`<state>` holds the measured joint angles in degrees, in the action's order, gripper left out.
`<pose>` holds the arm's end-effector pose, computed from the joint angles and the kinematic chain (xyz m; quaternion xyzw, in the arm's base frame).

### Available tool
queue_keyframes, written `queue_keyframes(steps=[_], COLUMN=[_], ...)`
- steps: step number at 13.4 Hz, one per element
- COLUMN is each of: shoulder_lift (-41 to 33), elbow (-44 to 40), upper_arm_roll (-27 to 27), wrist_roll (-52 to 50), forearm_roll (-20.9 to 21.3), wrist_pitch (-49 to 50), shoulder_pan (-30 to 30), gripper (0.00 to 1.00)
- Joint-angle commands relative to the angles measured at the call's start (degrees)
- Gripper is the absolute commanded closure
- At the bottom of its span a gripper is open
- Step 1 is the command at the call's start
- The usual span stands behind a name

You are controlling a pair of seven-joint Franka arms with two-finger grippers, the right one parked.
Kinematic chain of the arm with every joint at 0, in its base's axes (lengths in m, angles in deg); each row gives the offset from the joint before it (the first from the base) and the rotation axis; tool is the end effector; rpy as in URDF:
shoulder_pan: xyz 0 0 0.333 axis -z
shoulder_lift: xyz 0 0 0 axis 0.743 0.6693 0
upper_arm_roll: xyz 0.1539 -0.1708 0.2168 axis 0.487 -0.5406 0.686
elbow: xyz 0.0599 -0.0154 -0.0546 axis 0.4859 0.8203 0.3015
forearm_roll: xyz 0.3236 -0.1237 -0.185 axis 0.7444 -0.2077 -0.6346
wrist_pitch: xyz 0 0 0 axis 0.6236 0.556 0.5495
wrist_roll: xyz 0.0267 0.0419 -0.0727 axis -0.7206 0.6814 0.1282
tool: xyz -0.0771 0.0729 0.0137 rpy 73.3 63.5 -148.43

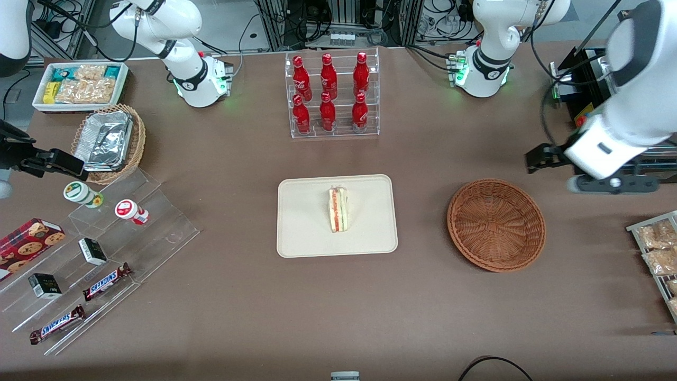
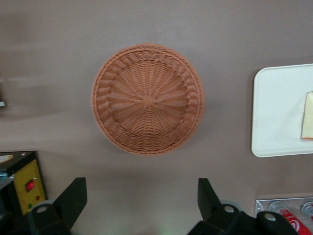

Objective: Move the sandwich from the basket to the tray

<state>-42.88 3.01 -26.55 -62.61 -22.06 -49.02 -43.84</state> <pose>0.5679 -0.0606 0.5805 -0.9988 0.0244 0.0428 0.0050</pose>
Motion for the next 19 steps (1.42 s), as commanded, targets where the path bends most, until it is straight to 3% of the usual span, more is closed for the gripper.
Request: queue_keyframes(steps=[1,15,19], shoulder_lift=[-3.6,-4.2,-5.3], elbow=[2.2,-1.6,-0.7], upper_arm_roll=[-0.7,-1.0,1.3], wrist_roll=[3.8,4.3,4.4], forearm_roll=[0.1,0.4,0.5], wrist_pitch=[0.1,3.7,4.8], shoulder_pan=[-2.8,-3.9,-3.3], gripper=[0.0,0.0,0.0])
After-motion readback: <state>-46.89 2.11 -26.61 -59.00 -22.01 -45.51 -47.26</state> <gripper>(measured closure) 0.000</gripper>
